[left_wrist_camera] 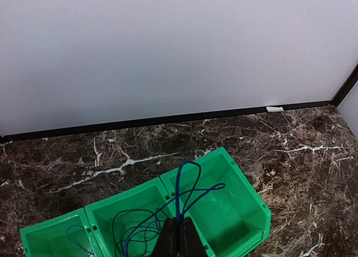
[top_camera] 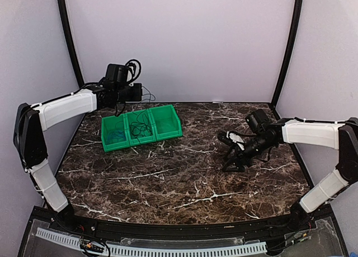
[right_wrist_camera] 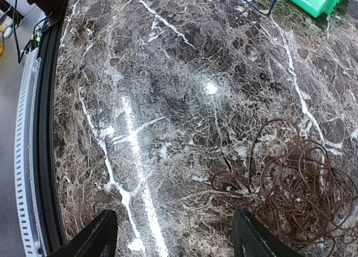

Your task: Untangle the cables

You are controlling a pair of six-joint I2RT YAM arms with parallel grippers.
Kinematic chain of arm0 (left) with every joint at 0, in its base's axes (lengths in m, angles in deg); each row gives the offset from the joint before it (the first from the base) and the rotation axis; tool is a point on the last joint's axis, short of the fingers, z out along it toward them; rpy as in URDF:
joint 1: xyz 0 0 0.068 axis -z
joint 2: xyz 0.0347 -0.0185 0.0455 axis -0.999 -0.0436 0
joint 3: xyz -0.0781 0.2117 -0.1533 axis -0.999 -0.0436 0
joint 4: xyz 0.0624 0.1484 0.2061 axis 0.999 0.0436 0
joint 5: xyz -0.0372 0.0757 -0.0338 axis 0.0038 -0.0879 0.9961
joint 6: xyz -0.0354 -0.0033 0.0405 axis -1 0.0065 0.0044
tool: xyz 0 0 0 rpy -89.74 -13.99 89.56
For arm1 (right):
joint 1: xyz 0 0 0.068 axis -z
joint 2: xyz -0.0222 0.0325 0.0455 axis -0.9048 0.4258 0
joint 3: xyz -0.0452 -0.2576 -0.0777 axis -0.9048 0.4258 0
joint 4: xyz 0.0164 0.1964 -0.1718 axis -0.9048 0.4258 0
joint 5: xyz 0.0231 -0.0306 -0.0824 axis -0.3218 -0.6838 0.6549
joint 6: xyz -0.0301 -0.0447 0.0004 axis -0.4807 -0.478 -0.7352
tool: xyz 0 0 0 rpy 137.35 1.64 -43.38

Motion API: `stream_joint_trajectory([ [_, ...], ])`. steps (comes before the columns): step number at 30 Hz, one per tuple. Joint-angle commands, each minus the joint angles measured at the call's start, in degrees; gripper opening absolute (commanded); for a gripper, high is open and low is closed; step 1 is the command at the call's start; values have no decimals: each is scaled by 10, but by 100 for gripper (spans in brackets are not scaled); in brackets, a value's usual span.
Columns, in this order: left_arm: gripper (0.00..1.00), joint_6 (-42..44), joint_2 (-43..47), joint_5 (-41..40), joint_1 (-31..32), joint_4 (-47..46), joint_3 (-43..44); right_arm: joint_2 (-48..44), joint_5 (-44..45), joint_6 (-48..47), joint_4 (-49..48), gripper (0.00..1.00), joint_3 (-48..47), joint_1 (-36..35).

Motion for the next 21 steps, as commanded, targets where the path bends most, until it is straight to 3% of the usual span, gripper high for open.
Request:
stream_joint_trajectory([
  [1, 0, -11, -1, -29, -3, -7, -30, 7, 5, -7, -1, 72, 1, 2],
  [9, 0, -65, -30, -52, -3, 40, -76, 15, 4, -9, 2, 72, -3, 2],
  [21, 0, -135, -114, -43, -4, 93, -47, 17, 11, -10, 4, 72, -1, 2],
])
